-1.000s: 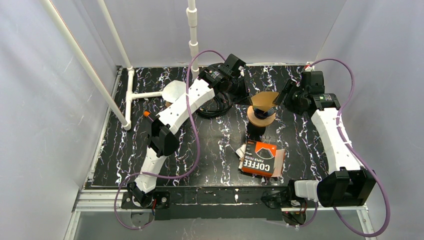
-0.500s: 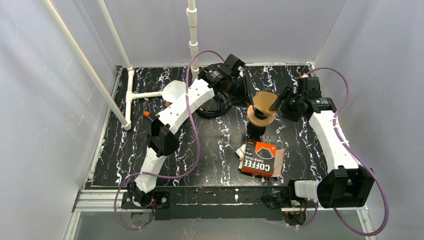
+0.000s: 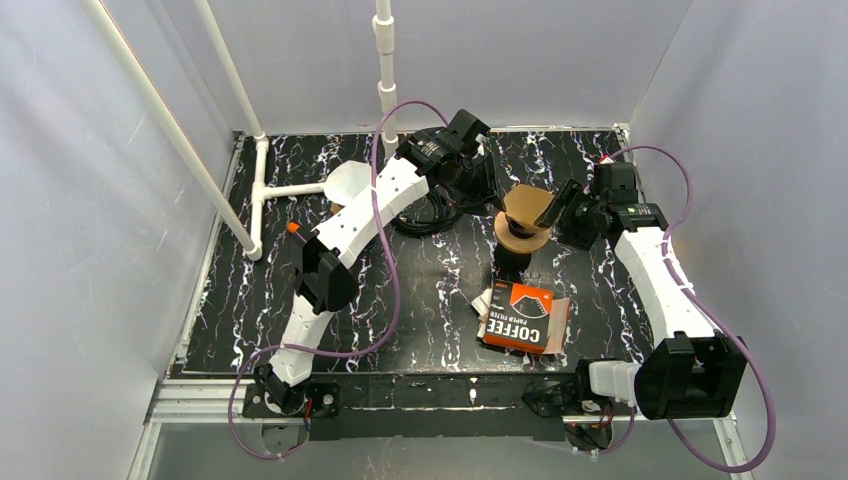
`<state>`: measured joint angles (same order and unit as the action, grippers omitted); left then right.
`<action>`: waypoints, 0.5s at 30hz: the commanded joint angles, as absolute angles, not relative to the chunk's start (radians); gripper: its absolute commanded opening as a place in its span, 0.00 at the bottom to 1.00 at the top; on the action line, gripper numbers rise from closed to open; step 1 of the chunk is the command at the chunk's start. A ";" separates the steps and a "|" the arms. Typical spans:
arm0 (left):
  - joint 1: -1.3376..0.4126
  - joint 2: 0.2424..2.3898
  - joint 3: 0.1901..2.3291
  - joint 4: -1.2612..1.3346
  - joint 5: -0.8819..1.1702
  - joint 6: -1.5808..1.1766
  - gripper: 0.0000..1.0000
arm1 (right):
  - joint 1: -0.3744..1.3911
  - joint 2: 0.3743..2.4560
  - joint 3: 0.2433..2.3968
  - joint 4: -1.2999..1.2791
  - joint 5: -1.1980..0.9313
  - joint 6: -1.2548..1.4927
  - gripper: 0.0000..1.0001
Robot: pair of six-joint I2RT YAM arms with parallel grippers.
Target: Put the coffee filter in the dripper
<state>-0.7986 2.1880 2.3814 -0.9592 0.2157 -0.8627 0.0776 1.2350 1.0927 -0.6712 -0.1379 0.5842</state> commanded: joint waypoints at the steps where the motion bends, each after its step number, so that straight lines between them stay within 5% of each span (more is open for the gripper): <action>1: -0.797 2.188 2.370 -0.992 0.193 -0.845 0.42 | 0.071 1.222 1.078 -0.617 -0.162 0.606 0.72; 15: -0.792 2.193 2.336 -1.010 0.184 -0.832 0.48 | 0.071 1.236 1.049 -0.623 -0.174 0.591 0.72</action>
